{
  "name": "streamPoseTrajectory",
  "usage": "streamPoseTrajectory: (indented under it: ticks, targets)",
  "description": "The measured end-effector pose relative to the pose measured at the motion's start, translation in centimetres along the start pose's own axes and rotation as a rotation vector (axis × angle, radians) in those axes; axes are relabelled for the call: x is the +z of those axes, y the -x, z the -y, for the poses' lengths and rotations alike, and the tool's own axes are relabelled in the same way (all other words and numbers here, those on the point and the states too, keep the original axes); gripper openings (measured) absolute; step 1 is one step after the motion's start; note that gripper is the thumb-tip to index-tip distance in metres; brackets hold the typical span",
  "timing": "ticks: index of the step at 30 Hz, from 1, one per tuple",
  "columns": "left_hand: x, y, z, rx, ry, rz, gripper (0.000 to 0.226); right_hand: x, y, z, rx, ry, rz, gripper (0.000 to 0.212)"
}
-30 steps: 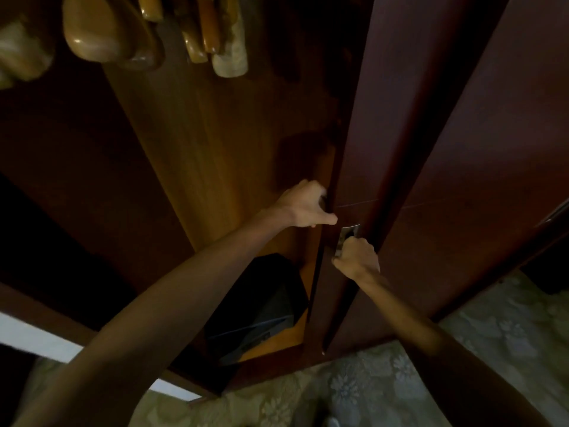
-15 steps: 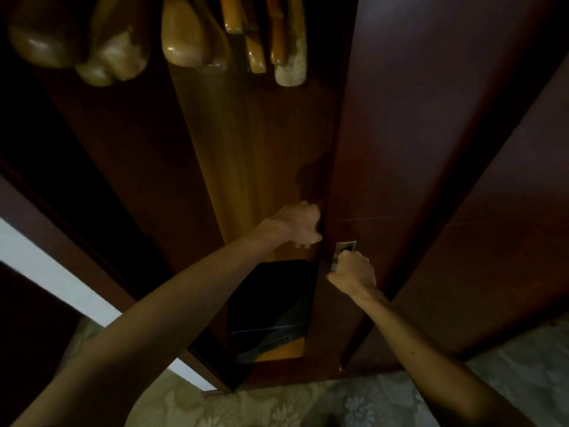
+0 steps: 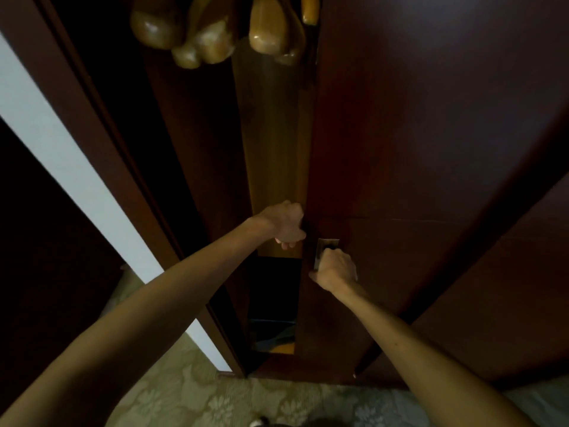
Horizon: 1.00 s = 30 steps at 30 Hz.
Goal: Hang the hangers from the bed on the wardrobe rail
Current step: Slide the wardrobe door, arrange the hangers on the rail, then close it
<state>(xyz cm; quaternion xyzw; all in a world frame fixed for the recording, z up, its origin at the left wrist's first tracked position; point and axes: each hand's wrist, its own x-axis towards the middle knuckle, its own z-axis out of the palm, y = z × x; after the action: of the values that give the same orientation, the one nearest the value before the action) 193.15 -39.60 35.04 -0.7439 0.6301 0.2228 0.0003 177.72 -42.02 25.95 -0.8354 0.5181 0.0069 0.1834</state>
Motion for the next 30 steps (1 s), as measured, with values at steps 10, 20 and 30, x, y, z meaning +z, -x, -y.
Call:
streamPoseTrajectory:
  ticks: [10,20,30]
  targets:
    - [0.6,4.3,6.2,-0.007,-0.046,-0.142,0.036,1.5,0.3,6.4,-0.089,0.061,0.030,0.034]
    - [0.2,7.1,10.4,-0.043,0.004,-0.225,0.049,3.2,0.1,11.1,-0.178,0.095,0.050,0.029]
    - [0.4,9.2,10.5,-0.327,-0.077,-0.242,0.034,3.8,-0.2,14.9,-0.279,0.126,0.136,0.044]
